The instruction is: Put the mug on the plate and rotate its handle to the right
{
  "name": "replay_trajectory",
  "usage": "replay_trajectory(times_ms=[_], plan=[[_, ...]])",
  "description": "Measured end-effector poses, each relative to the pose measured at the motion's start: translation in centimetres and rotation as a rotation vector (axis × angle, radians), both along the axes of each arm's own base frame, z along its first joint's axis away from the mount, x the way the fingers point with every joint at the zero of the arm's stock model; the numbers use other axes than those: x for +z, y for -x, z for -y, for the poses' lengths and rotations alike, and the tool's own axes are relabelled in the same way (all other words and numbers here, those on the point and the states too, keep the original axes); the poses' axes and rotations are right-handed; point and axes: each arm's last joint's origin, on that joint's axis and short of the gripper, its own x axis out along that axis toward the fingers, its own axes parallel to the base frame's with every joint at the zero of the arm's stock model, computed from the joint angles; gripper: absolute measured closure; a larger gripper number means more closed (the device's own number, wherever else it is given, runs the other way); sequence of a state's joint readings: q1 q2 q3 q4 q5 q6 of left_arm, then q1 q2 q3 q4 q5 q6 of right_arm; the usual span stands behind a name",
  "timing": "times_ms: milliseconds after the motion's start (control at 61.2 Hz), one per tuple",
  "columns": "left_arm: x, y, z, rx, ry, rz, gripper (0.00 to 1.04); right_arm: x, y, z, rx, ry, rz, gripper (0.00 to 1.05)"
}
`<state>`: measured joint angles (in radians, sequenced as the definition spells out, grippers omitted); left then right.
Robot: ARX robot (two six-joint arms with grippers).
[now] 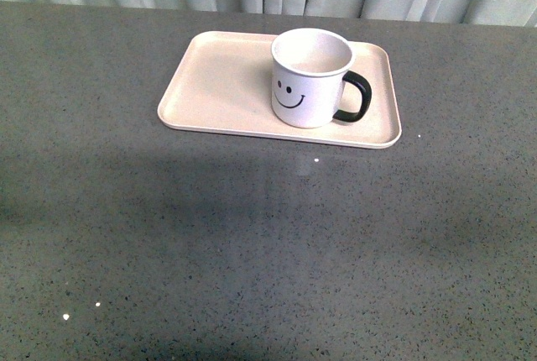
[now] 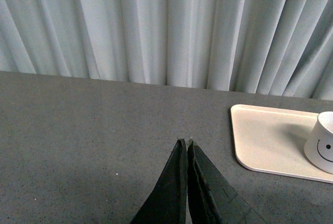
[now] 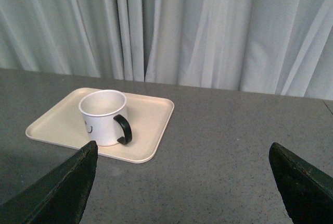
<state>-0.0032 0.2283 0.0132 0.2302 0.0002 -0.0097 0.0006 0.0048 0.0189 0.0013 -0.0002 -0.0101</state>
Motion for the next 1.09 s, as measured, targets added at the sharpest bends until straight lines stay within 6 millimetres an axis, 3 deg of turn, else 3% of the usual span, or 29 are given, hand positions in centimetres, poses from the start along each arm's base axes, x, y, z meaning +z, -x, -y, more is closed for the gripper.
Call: replay_trajectory(times_ms=[556, 719, 768, 801, 866, 981, 1062, 1095], plan=[[-0.4, 1.4, 0.0, 0.0, -0.001, -0.019, 1.03, 0.0, 0.0, 0.0, 0.0, 0.0, 0.0, 0.09], [-0.4, 1.4, 0.0, 0.0, -0.001, -0.018, 0.73, 0.0, 0.0, 0.0, 0.02, 0.0, -0.026, 0.09], [-0.4, 1.4, 0.0, 0.001, -0.001, -0.018, 0.59, 0.3, -0.3, 0.1, 0.187, -0.047, -0.365, 0.09], [-0.4, 1.4, 0.0, 0.0, -0.002, -0.018, 0.53, 1.0, -1.2, 0.2, 0.26, -0.123, -0.562, 0.09], [-0.4, 1.4, 0.0, 0.0, -0.002, -0.018, 0.42, 2.2, -3.4, 0.6, 0.272, -0.163, -0.651, 0.09], [-0.4, 1.4, 0.0, 0.0, -0.002, -0.018, 0.23, 5.2, -9.4, 1.6, 0.222, -0.149, -0.641, 0.09], [-0.4, 1.4, 0.0, 0.0, -0.002, -0.018, 0.09, 6.0, -13.9, 1.9, 0.187, -0.125, -0.649, 0.09], [-0.4, 1.4, 0.0, 0.0, -0.003, -0.018, 0.08, 6.0, -15.5, 1.9, 0.185, -0.12, -0.664, 0.09]])
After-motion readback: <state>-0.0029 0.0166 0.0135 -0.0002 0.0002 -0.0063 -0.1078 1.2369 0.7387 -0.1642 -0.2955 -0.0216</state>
